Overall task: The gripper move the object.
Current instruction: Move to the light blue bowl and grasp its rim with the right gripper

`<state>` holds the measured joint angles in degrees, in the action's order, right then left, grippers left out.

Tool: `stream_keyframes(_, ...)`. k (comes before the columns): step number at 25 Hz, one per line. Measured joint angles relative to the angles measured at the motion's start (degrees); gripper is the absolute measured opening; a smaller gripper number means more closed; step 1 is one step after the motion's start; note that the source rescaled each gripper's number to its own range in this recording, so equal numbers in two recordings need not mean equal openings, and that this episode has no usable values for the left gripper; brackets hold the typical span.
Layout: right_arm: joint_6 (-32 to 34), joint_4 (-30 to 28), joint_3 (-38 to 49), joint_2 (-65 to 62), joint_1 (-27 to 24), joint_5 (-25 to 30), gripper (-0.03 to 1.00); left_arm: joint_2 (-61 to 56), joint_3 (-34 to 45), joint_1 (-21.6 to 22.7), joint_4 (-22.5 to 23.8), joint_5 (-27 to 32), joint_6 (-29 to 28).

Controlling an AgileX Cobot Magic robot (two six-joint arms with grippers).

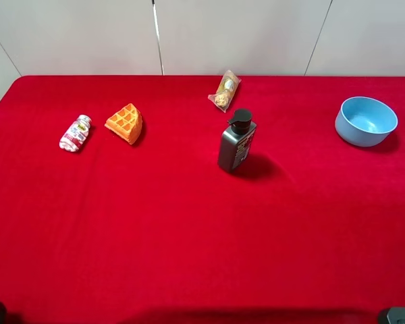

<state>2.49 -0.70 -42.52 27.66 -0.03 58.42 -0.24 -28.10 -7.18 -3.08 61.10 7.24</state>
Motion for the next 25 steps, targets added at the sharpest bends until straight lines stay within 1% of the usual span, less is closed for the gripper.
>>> stream_keyframes(5,0.6,0.3,-6.6,10.3,0.0,2.0,1.00,0.0,0.0,0.0,0.0,0.0,0.0)
stream_keyframes(7,2.2,0.7,-8.8,14.4,0.0,2.7,1.00,0.0,0.0,0.0,0.0,0.0,0.0)
stream_keyframes(10,4.3,0.3,-11.9,20.8,0.0,2.7,1.00,0.0,0.0,0.0,0.0,0.0,0.0)
stream_keyframes(14,5.0,-0.3,-15.4,28.9,0.0,2.7,1.00,0.0,0.0,0.0,0.0,0.0,0.0)
stream_keyframes(20,6.1,-1.5,-21.2,41.9,0.0,2.0,1.00,0.0,0.0,0.0,0.0,0.0,0.0)
stream_keyframes(25,7.5,-2.9,-25.2,50.1,-0.1,-0.1,1.00,0.0,0.0,0.0,0.0,0.0,0.0)
